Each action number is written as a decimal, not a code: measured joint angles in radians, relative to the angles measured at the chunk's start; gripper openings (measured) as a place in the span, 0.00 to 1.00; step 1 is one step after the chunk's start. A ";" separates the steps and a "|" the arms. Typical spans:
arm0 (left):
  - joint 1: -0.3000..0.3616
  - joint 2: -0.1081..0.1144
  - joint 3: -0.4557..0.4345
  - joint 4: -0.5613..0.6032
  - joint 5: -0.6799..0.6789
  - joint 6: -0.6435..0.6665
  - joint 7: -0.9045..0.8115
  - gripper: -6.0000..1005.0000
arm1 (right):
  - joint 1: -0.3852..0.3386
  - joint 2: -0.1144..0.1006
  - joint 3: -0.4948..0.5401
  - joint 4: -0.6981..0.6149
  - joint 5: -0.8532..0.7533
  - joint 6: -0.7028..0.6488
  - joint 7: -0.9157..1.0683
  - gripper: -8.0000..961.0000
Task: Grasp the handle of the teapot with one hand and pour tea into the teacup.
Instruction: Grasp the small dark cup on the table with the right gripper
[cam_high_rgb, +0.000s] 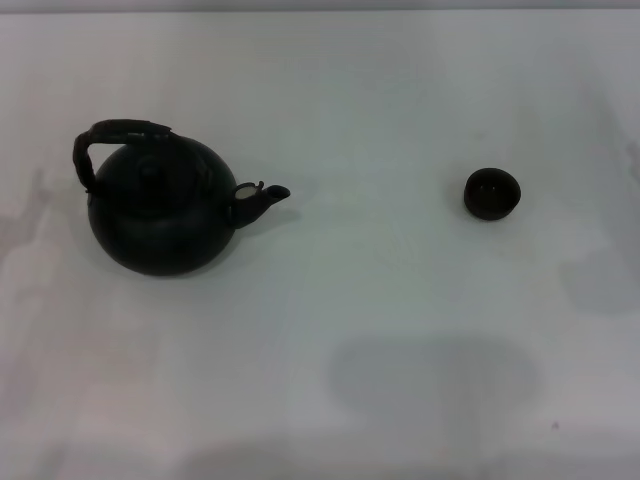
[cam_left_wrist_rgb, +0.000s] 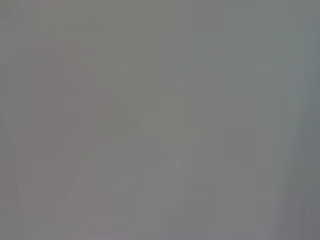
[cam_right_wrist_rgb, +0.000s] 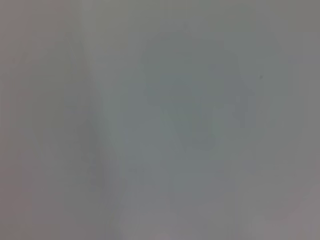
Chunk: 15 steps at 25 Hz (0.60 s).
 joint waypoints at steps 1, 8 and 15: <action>0.000 0.000 0.000 0.000 0.000 -0.004 -0.001 0.84 | 0.000 0.000 -0.001 0.000 -0.002 0.000 0.000 0.87; 0.015 0.001 0.005 0.000 0.004 -0.010 -0.004 0.84 | -0.001 -0.003 -0.043 -0.077 -0.096 0.013 0.061 0.87; 0.032 0.000 0.006 -0.034 0.008 -0.020 -0.009 0.84 | 0.026 -0.003 -0.067 -0.280 -0.366 0.013 0.271 0.87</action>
